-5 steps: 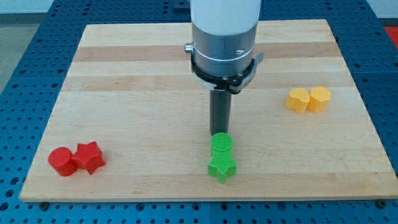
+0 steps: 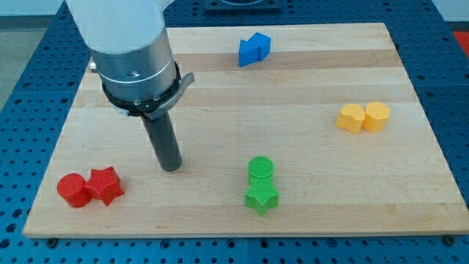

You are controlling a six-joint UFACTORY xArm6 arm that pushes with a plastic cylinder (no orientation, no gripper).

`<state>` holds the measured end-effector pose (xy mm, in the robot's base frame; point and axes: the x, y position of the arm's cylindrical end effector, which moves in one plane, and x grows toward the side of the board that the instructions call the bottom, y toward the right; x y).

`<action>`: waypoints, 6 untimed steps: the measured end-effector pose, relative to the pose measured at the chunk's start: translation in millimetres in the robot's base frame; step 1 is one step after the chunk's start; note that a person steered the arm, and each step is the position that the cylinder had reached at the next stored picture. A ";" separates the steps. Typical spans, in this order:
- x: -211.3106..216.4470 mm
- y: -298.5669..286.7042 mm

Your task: Move your arm to the bottom side of the red star

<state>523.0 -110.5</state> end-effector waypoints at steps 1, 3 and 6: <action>4.1 -2.7; 74.3 -58.0; 89.7 -140.9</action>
